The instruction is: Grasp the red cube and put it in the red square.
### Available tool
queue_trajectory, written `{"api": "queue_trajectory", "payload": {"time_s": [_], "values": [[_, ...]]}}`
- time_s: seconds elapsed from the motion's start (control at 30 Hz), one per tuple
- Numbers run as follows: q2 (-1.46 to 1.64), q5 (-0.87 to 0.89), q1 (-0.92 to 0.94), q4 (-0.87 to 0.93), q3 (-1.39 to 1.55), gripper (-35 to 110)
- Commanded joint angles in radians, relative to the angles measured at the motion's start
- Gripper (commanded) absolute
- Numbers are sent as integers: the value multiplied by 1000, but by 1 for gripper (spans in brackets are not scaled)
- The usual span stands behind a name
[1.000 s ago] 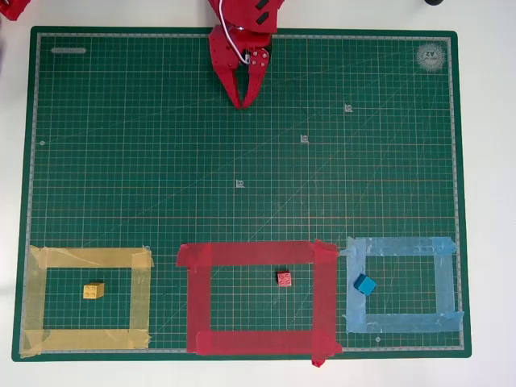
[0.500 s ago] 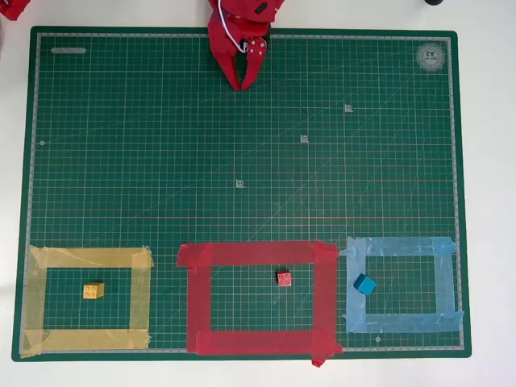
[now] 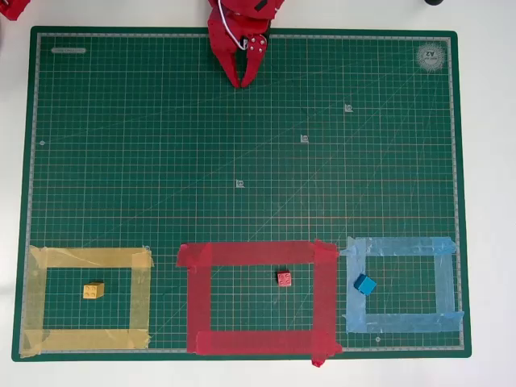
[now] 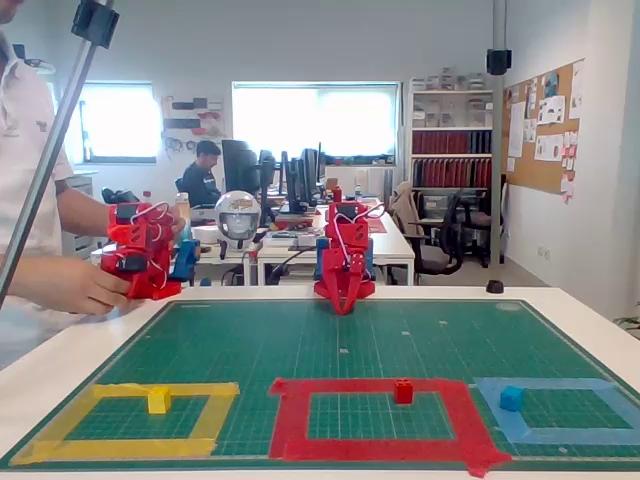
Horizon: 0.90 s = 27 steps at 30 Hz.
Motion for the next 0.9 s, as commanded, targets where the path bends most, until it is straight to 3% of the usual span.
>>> {"api": "queue_trajectory", "payload": {"time_s": [0.0, 0.87], "values": [[29, -23, 3, 12, 5, -1], [37, -14, 3, 9, 5, 0]]}}
